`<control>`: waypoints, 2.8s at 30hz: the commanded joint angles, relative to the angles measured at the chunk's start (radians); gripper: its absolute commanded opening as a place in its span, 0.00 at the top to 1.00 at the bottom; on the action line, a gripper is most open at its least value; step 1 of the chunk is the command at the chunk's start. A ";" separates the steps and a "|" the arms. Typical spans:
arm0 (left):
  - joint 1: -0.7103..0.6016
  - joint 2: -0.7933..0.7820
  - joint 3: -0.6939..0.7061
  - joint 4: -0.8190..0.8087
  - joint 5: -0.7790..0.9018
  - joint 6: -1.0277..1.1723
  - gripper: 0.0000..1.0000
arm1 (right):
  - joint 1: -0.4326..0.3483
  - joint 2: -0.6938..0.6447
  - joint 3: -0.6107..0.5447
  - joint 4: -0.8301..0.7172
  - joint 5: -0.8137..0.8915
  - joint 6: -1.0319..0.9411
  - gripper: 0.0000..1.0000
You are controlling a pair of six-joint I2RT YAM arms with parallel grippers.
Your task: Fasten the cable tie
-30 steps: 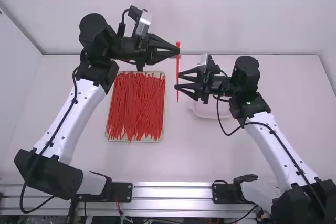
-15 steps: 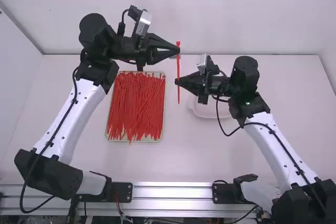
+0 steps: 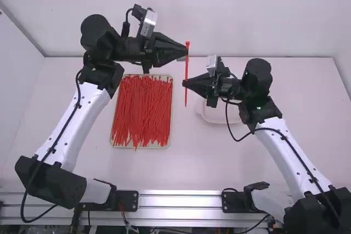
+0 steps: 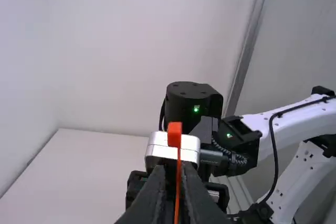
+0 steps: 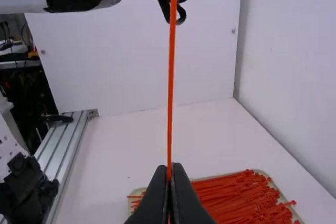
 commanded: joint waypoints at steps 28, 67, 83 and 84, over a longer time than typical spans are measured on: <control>-0.037 -0.009 0.015 0.053 -0.051 -0.005 0.94 | -0.008 0.007 0.024 0.010 0.002 0.025 1.00; 0.080 -0.009 0.015 -0.243 -0.328 0.103 0.98 | -0.261 0.006 0.024 -0.179 -0.246 -0.285 0.01; 0.082 0.156 0.015 -0.209 -0.497 0.083 0.98 | -0.240 0.006 0.023 -0.494 -0.372 -1.239 0.01; 0.081 0.168 0.015 -0.202 -0.497 0.071 0.98 | -0.237 0.006 0.023 -0.494 -0.365 -1.249 0.01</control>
